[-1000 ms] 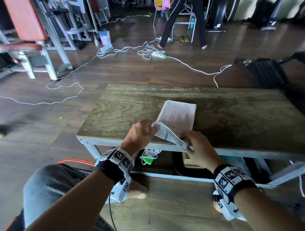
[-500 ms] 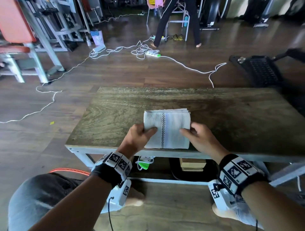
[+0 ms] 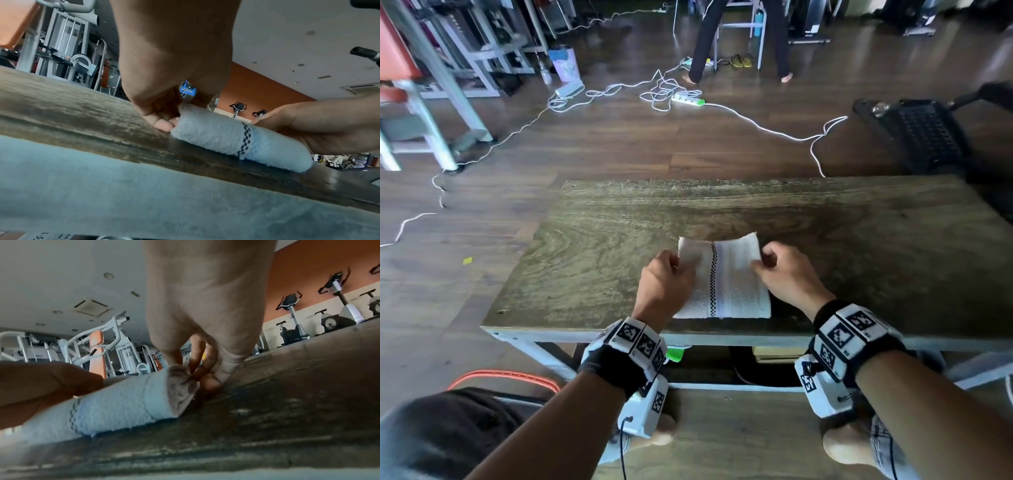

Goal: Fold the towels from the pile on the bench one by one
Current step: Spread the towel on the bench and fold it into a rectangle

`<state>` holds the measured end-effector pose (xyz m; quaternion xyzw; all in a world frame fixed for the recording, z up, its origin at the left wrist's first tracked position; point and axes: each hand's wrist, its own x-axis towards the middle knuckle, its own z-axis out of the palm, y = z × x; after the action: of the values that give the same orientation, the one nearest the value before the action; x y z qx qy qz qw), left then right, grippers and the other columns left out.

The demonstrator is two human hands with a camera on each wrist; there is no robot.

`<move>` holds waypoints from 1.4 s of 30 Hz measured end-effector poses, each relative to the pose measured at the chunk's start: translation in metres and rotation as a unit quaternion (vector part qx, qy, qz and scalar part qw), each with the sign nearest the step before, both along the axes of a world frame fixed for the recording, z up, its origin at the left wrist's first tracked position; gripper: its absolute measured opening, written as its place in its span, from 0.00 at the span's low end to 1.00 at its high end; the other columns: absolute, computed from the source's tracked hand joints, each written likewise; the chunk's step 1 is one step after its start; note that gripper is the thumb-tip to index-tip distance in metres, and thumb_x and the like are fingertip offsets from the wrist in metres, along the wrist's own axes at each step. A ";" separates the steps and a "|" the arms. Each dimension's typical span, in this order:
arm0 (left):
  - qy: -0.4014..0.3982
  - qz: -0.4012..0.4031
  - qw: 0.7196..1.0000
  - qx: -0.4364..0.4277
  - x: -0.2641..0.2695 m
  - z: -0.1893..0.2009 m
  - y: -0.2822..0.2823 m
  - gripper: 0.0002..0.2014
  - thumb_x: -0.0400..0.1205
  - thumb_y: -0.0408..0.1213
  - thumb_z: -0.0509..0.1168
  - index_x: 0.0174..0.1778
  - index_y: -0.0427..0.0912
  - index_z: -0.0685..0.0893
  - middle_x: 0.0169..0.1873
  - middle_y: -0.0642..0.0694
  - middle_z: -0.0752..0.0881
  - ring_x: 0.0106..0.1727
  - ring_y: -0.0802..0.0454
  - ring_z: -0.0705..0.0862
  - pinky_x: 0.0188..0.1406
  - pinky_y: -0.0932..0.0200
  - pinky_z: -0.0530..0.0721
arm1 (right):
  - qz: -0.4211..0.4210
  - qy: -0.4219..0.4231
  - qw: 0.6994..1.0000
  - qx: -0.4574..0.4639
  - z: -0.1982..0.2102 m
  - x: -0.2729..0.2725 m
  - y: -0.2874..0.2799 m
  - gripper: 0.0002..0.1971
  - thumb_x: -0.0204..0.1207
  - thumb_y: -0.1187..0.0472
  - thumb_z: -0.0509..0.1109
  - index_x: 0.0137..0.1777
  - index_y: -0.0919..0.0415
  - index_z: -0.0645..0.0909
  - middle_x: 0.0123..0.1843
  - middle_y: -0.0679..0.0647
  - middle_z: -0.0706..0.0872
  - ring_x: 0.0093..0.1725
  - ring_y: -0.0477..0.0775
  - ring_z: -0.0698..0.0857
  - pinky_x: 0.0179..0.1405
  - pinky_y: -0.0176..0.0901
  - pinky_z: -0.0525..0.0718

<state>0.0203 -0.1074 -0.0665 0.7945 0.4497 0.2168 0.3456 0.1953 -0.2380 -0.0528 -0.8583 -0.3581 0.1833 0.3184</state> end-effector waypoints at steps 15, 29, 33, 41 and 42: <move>0.124 -0.084 0.969 0.194 -0.005 0.013 0.001 0.14 0.77 0.47 0.67 0.56 0.47 0.81 0.59 0.43 0.81 0.61 0.44 0.77 0.64 0.44 0.75 | 0.143 0.002 0.990 -0.004 -0.002 -0.023 -0.022 0.08 0.85 0.52 0.66 0.48 0.53 0.84 0.36 0.43 0.83 0.33 0.41 0.81 0.32 0.33 0.74; 0.213 -0.248 0.916 0.230 -0.036 -0.003 -0.045 0.36 0.81 0.64 0.58 0.84 0.55 0.59 0.86 0.45 0.54 0.86 0.48 0.51 0.82 0.49 0.45 | 0.163 0.046 0.986 0.002 -0.001 -0.056 -0.033 0.05 0.80 0.61 0.71 0.52 0.51 0.84 0.43 0.45 0.90 0.45 0.46 0.89 0.48 0.48 0.88; 0.182 -0.255 0.918 0.242 -0.046 -0.003 -0.042 0.31 0.82 0.60 0.59 0.81 0.54 0.67 0.85 0.46 0.58 0.86 0.50 0.53 0.81 0.51 0.48 | 0.143 0.048 0.989 0.009 0.001 -0.061 -0.033 0.06 0.78 0.60 0.73 0.52 0.49 0.83 0.42 0.46 0.90 0.43 0.44 0.89 0.45 0.44 0.87; 0.146 -0.275 0.914 0.262 -0.057 -0.011 -0.032 0.27 0.81 0.55 0.56 0.76 0.51 0.72 0.82 0.44 0.65 0.84 0.48 0.61 0.82 0.45 0.60 | 0.111 0.133 0.982 0.077 0.007 -0.069 -0.029 0.10 0.81 0.67 0.69 0.56 0.52 0.80 0.45 0.48 0.91 0.43 0.48 0.91 0.47 0.40 0.86; 0.148 -0.272 0.915 0.257 -0.057 -0.012 -0.031 0.26 0.82 0.52 0.57 0.77 0.51 0.71 0.82 0.43 0.65 0.84 0.48 0.60 0.82 0.45 0.59 | 0.112 0.136 0.981 0.076 0.007 -0.069 -0.028 0.10 0.81 0.67 0.69 0.57 0.52 0.79 0.46 0.49 0.91 0.43 0.48 0.91 0.48 0.40 0.86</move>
<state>-0.0363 -0.1380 -0.0789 0.9707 0.1909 0.1023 0.1045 0.1266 -0.2662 -0.0460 -0.7529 -0.4185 0.3051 0.4060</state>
